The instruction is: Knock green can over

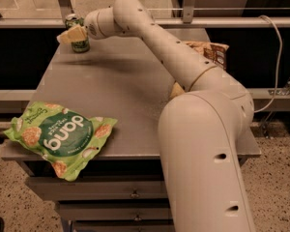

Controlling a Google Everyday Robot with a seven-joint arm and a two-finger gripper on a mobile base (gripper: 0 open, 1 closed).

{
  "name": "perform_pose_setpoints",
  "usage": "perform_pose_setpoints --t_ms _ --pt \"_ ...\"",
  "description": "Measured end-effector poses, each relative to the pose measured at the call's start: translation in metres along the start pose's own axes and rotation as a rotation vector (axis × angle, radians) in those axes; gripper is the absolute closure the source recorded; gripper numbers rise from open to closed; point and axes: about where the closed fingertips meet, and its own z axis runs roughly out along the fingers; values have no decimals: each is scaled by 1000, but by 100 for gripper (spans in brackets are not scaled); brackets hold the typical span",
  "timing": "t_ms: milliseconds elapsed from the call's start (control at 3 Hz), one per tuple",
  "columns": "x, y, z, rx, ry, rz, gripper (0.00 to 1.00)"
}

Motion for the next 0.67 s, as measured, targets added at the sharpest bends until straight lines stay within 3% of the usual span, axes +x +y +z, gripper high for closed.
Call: perform_pose_setpoints --t_ms 667 --pt "5 -20 -9 93 1 26 78"
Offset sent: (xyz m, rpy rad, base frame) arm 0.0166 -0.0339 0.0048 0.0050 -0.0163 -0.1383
